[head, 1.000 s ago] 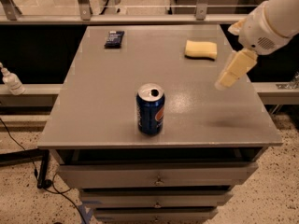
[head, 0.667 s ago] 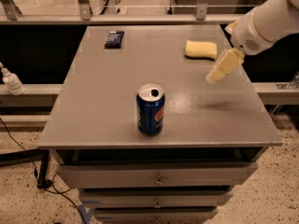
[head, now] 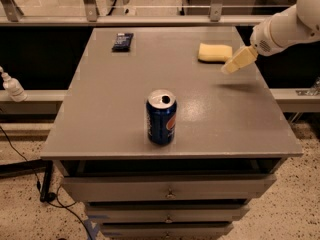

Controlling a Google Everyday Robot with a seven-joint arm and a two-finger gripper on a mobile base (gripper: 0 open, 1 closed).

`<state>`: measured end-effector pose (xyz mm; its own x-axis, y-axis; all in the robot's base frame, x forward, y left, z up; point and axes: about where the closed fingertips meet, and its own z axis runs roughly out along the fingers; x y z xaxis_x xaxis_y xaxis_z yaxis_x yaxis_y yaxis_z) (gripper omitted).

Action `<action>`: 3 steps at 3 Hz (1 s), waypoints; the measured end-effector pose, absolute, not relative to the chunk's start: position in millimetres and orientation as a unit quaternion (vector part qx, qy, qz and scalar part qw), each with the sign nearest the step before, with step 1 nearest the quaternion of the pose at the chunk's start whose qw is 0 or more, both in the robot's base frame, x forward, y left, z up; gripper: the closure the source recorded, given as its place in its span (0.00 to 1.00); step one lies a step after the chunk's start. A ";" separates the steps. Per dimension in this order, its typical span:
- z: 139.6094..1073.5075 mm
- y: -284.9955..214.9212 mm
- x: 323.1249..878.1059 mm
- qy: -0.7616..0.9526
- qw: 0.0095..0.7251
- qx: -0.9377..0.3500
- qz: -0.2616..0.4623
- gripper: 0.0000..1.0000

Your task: Pick sponge

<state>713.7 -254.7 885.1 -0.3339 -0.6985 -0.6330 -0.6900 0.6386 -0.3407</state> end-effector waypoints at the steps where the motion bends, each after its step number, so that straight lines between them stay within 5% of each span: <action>1: 873.7 -273.6 745.2 0.830 0.417 -0.371 0.018 0.00; 2: 863.5 -278.7 765.5 0.835 0.436 -0.329 0.056 0.00; 3: 849.6 -269.8 776.5 0.840 0.435 -0.310 0.098 0.16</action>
Offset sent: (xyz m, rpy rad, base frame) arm 0.0777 -0.0357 -0.0267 0.3699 -0.0113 -0.1825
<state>776.5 -269.8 849.6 -0.4299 -0.4355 -0.7909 -0.6062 0.7884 -0.1046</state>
